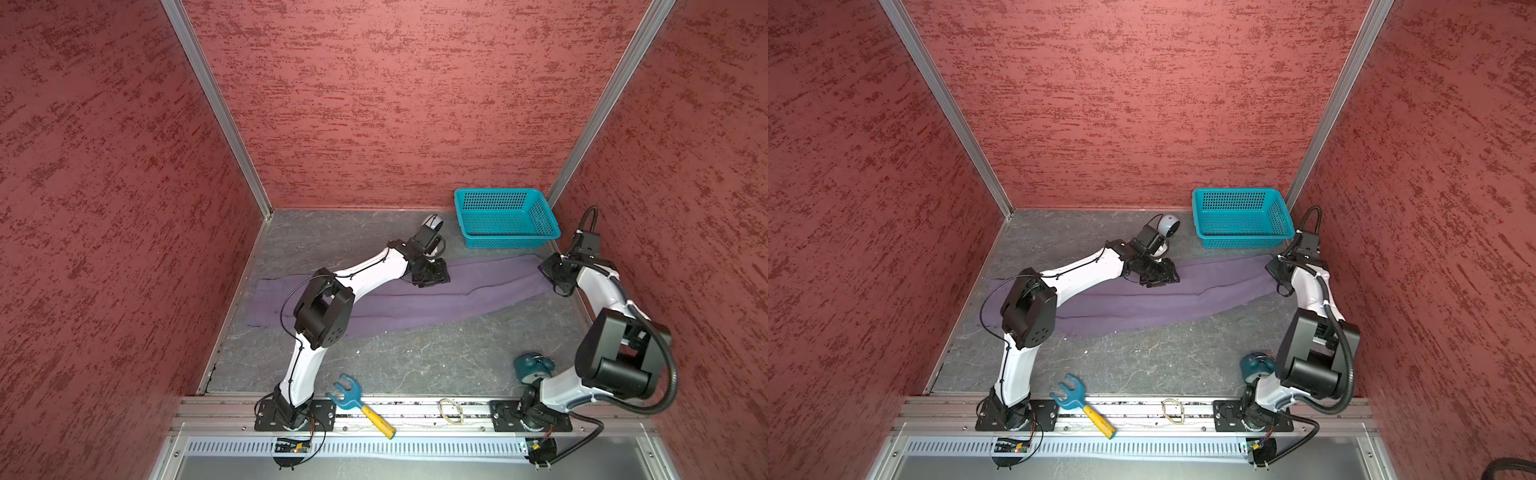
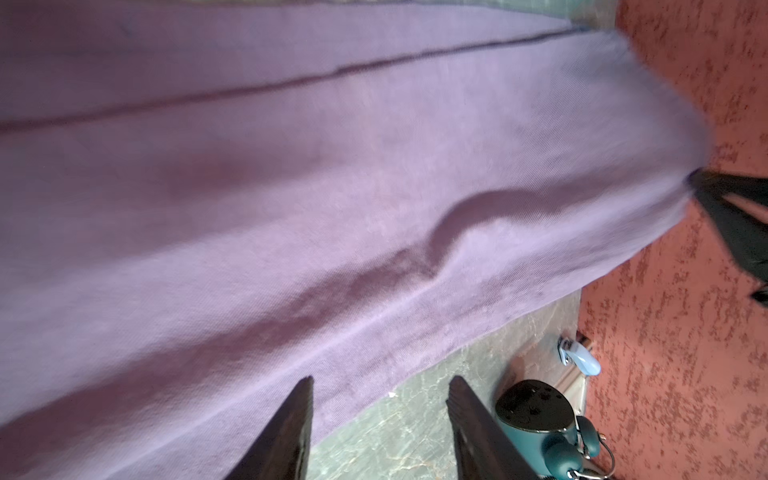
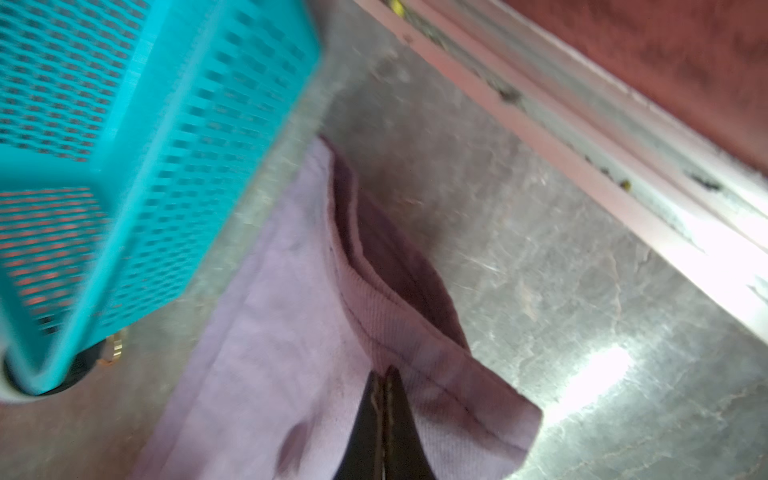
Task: Fold and stack the trousers
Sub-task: Fold the trousers at the center of the table.
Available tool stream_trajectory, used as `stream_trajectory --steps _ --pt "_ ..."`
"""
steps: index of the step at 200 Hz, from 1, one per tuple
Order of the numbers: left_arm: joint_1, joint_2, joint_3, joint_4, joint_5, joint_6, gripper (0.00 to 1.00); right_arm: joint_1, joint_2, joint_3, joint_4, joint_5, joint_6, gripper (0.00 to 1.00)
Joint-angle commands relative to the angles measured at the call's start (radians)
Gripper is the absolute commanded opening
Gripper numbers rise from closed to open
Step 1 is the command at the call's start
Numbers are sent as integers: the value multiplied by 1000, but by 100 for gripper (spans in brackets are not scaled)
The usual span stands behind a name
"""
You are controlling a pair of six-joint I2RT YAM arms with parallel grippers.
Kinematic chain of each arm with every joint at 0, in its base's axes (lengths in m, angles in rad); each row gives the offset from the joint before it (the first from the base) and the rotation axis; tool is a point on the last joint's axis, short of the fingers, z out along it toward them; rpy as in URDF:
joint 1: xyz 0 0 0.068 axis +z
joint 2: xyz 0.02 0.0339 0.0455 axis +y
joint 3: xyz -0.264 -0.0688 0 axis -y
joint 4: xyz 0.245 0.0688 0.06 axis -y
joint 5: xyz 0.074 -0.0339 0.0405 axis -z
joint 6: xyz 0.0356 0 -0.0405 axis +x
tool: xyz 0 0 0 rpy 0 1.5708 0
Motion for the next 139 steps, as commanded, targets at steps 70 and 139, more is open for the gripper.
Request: stream_trajectory --steps 70,139 --pt "91 101 39 34 70 -81 46 388 -138 -1 99 60 -6 0" --pt "562 -487 -352 63 -21 -100 52 894 -58 32 164 168 31 0"
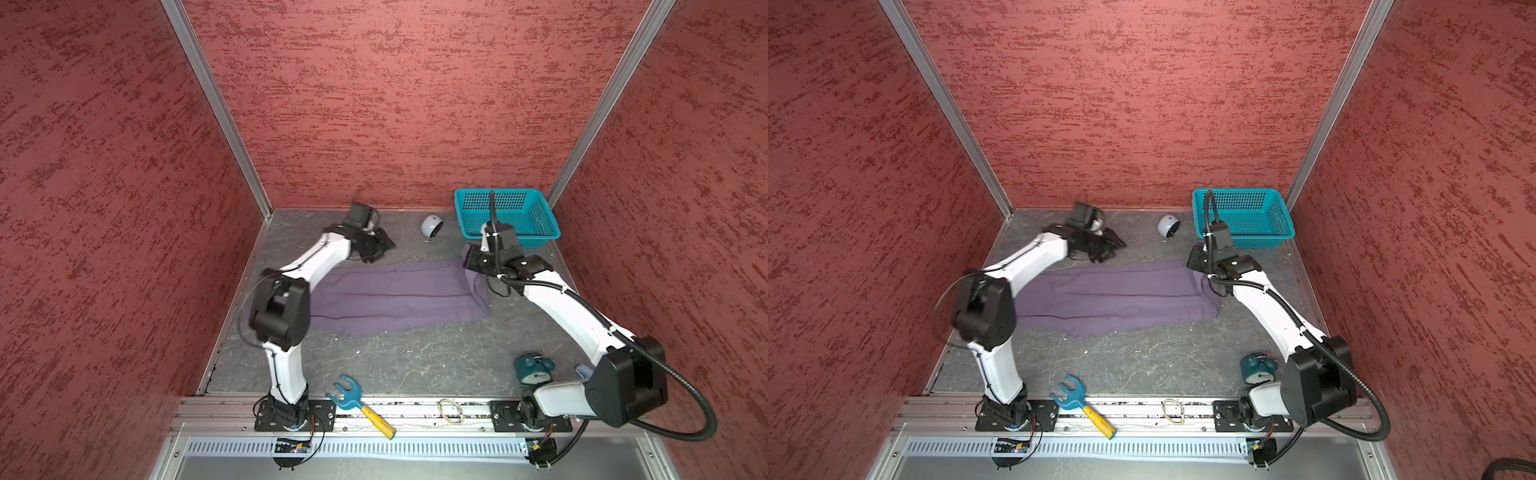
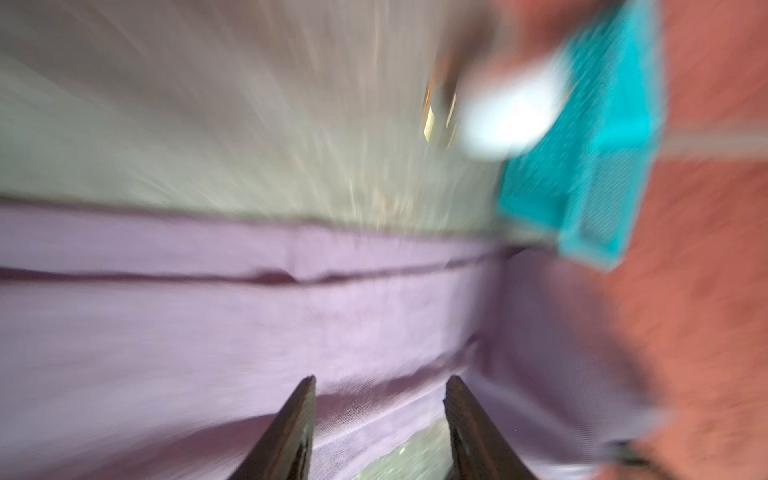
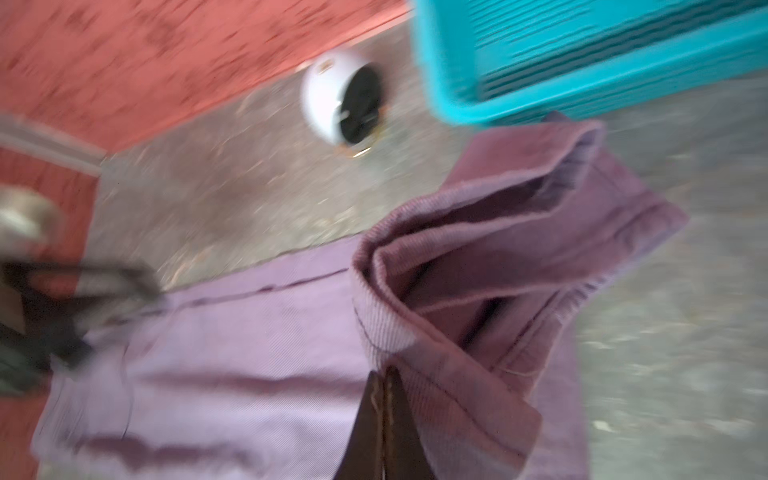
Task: Fold and stack the trousers
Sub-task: Fold the trousers at the center of the table.
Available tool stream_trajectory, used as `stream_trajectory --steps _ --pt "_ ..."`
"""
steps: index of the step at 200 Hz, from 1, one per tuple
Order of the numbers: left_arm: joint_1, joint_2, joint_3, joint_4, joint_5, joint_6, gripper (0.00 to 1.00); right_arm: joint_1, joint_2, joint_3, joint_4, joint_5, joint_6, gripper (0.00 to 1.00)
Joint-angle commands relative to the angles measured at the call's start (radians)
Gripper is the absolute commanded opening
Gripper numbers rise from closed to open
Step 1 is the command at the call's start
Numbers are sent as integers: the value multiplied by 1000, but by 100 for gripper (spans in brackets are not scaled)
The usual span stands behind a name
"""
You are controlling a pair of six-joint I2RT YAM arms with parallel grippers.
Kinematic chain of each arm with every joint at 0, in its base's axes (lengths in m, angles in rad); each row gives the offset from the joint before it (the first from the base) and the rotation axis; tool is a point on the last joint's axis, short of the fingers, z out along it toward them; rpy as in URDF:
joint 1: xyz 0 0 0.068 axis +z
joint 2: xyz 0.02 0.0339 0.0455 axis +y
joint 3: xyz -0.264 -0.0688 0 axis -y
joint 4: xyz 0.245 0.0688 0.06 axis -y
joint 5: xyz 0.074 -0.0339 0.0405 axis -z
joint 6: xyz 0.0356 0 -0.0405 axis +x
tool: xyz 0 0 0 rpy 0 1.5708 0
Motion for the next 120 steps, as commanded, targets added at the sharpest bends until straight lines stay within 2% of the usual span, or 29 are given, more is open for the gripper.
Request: stream_trajectory --steps 1,38,51,71,96,105,120 --pt "78 -141 -98 -24 -46 11 52 141 46 36 57 60 18 0" --pt "232 -243 -295 -29 -6 27 55 360 255 111 68 57 -28 0" --pt "247 -255 -344 -20 -2 31 55 401 329 125 75 42 -33 0" --pt "244 -242 -378 -21 11 52 66 427 430 130 108 -6 -17 0" --pt "214 -212 -382 -20 17 75 77 449 452 126 145 -35 -36 46" --pt "192 -200 -368 -31 7 86 78 454 420 120 145 -30 -60 53" --pt "141 -167 -328 -39 7 106 80 454 318 85 138 16 -90 59"
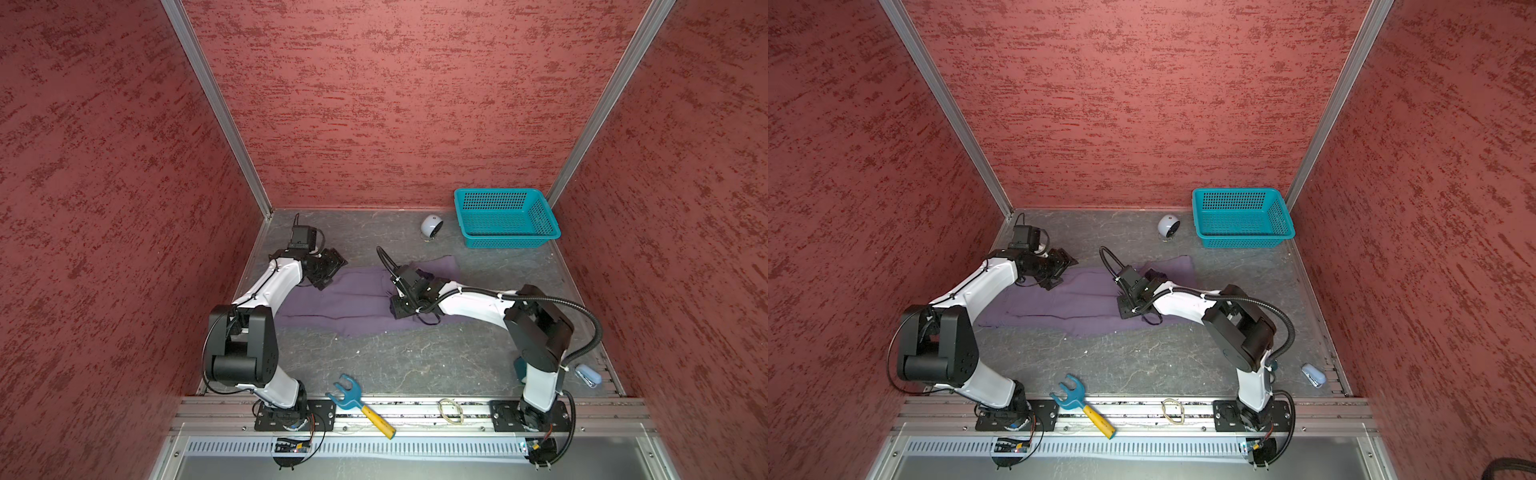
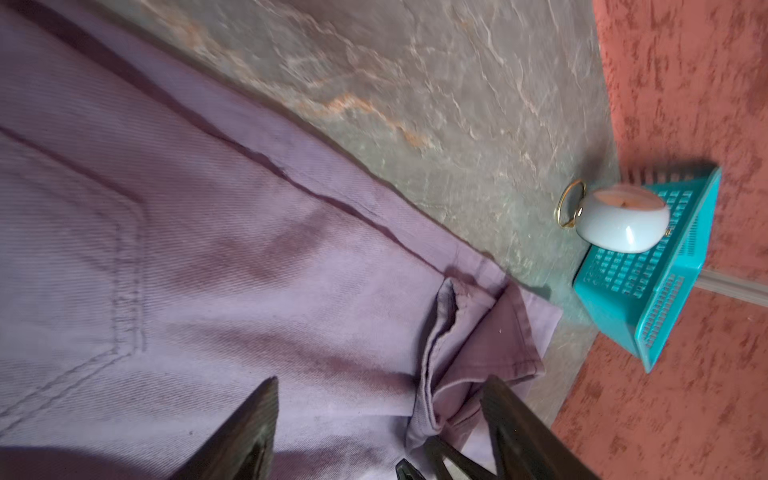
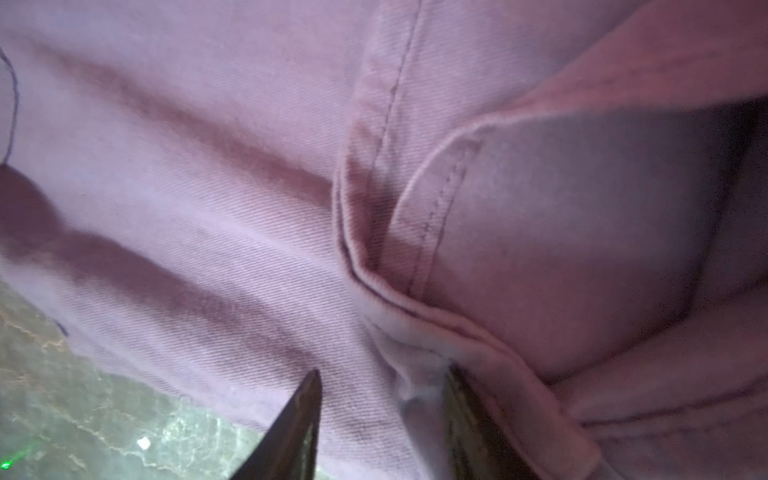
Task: Fold and stack the trousers
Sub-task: Fold the trousers at the center of the table, then smooth out the trousers at the center of the table.
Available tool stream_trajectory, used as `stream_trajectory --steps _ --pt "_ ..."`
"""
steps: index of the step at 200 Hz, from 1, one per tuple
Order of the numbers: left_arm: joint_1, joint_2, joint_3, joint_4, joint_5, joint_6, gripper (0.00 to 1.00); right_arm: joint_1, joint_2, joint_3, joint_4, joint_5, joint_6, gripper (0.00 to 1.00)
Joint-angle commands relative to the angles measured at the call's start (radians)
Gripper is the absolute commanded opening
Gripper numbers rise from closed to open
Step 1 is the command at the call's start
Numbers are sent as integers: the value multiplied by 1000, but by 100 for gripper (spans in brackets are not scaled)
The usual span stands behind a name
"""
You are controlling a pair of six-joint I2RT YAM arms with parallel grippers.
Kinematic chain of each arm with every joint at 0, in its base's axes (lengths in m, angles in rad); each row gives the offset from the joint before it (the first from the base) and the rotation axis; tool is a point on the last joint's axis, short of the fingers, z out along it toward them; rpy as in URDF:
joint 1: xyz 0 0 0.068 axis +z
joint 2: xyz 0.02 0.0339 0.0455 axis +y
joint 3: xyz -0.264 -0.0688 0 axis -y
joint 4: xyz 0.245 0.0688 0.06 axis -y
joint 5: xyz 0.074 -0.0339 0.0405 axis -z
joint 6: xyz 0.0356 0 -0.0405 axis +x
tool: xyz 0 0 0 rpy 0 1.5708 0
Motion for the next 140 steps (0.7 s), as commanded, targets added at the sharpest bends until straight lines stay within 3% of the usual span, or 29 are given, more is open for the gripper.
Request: stream_trajectory --steps 1,32,69,87,113,140 --pt "-65 38 63 -5 8 52 80 6 -160 -22 51 33 -53 60" --pt "-246 140 202 -17 -10 103 81 -56 -409 -135 11 129 -45 62" --pt "-457 257 336 -146 -84 212 89 -318 -657 -346 12 9 96 58" --pt "-533 288 376 -269 -129 261 94 -410 -656 -376 -32 -71 117 61" --pt "-611 297 397 -440 -271 321 96 -434 -579 -368 -58 -117 117 63" --pt "-640 291 380 -439 -320 330 96 -455 -521 -373 -2 -168 125 62"
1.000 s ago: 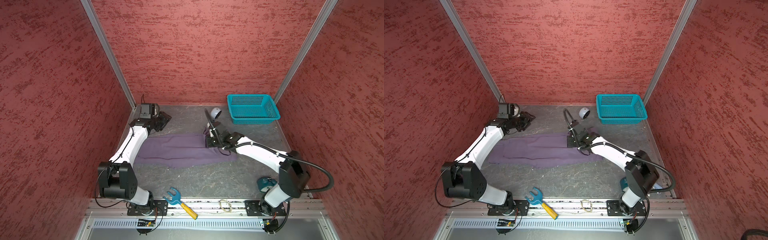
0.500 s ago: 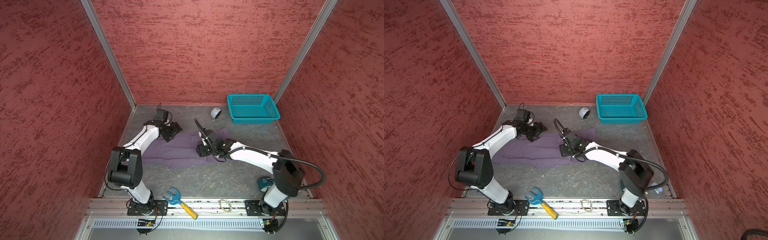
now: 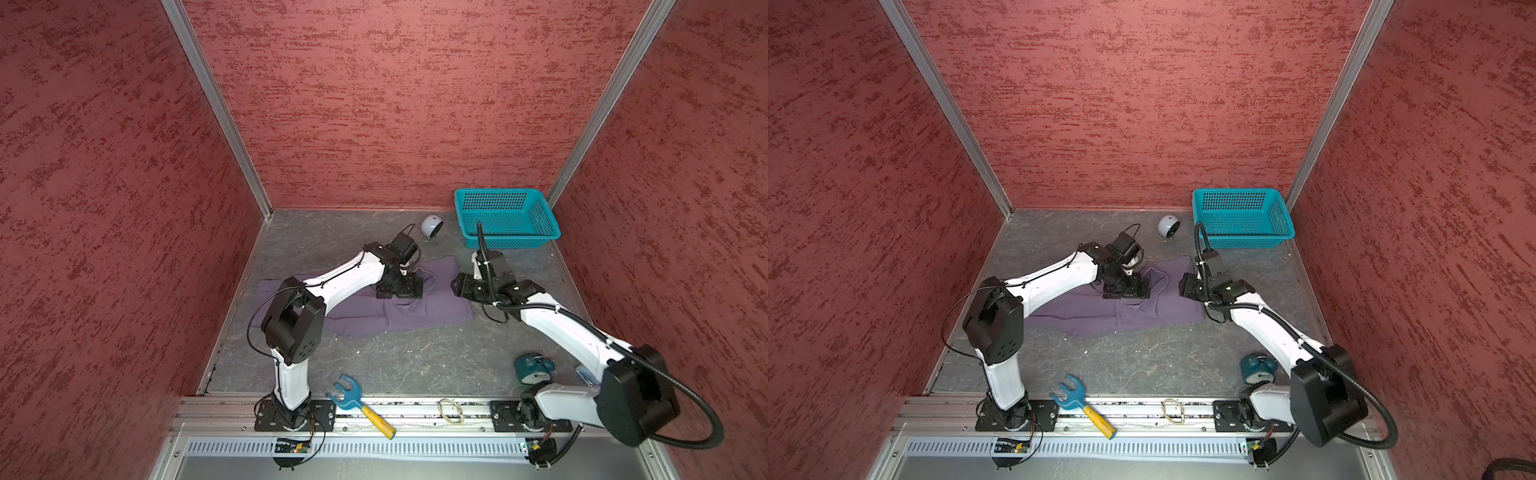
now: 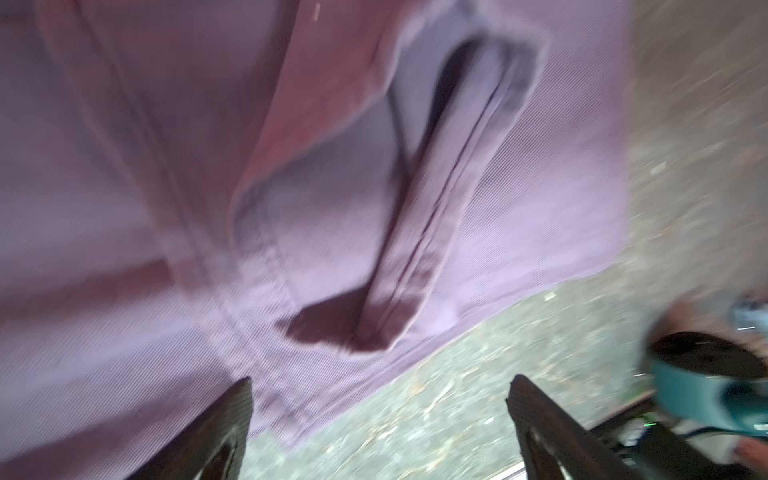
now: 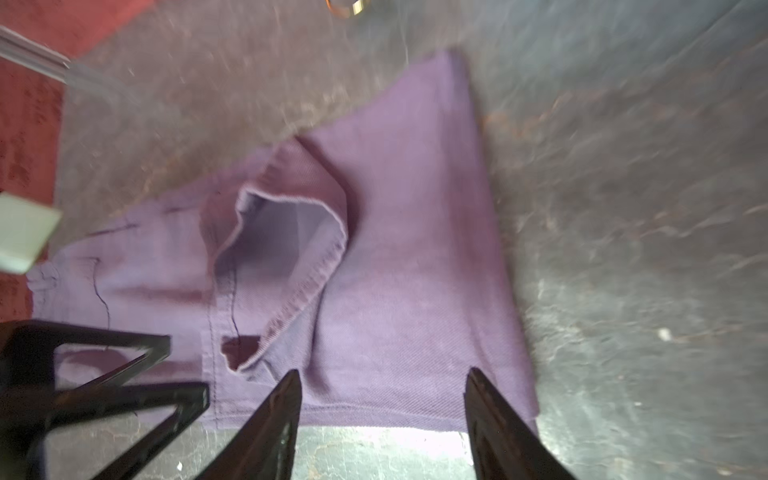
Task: Fold and stack the trousers
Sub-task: Smooth out the trousers at the center of the table.
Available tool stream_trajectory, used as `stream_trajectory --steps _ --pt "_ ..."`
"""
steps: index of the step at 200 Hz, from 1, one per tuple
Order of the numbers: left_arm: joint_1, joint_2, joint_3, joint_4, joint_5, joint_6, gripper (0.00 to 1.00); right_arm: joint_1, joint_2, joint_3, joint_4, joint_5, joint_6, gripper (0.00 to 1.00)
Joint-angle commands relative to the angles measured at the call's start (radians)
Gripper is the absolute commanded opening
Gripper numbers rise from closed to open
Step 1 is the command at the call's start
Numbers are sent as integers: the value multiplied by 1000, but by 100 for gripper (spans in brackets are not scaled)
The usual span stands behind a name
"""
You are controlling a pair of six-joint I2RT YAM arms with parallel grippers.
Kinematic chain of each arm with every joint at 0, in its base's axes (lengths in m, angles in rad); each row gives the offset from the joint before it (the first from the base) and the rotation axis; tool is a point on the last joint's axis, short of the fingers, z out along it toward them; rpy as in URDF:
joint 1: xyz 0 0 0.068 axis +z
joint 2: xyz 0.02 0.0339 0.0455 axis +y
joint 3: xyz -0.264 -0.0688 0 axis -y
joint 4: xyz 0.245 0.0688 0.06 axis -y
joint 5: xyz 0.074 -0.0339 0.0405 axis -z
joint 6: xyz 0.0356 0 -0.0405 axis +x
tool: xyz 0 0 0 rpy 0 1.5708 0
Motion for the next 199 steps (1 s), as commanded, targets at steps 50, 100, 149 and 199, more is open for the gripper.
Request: stream_trajectory --steps 50,100,149,199 --pt "-62 133 136 -11 -82 62 84 -34 49 -5 46 -101 43 59" --pt "-68 210 131 67 -61 77 70 -53 28 -55 74 -111 72 57" --pt "45 132 33 137 7 -33 8 -62 3 -86 75 -112 78 56" --pt "189 -74 -374 436 285 -330 5 -64 44 -68 85 -138 60 54"
